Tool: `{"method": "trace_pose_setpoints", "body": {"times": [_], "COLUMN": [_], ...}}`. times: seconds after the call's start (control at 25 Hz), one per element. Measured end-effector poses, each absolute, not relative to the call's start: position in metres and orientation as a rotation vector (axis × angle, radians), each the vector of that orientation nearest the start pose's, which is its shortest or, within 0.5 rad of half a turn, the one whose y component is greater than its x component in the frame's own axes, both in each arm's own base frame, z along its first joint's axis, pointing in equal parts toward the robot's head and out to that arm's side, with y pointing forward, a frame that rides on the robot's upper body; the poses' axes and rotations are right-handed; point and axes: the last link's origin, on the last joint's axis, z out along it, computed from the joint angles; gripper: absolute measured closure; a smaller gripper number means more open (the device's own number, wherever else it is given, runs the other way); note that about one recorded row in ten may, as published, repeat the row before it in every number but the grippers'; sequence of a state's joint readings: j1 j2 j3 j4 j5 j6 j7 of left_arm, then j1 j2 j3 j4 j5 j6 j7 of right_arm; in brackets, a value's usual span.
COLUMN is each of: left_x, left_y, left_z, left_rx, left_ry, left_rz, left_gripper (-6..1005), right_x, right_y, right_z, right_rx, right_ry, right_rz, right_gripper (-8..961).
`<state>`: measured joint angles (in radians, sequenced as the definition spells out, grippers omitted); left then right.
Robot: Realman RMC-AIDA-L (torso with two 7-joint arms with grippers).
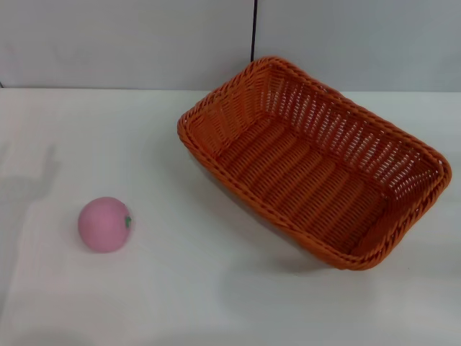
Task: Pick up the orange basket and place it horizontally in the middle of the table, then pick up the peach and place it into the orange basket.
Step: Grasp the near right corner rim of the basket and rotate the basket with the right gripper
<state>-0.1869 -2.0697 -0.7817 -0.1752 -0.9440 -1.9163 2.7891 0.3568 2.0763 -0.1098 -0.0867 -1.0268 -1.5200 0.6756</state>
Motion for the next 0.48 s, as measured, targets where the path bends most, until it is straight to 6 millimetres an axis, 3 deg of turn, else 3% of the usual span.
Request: {"method": "trace_pose_setpoints", "body": {"times": [0.24,0.48], "left_x": [-0.316,-0.312], "left_y": [0.218,0.219], "left_z": [0.051,0.052], "left_rx": [-1.244,-1.247], "left_ry": [-0.268,-0.241], "left_rz": [-1.262,-1.272], "left_gripper": [184,184], "right_x": [0.37,0.38], "right_y": [0.284,0.292], "right_z": [0.08,0.076], "right_rx": [-1.099,-1.056], "right_ry": [0.648,0.788], "right_rz": [1.13,1.158], "right_gripper": [427,427]}}
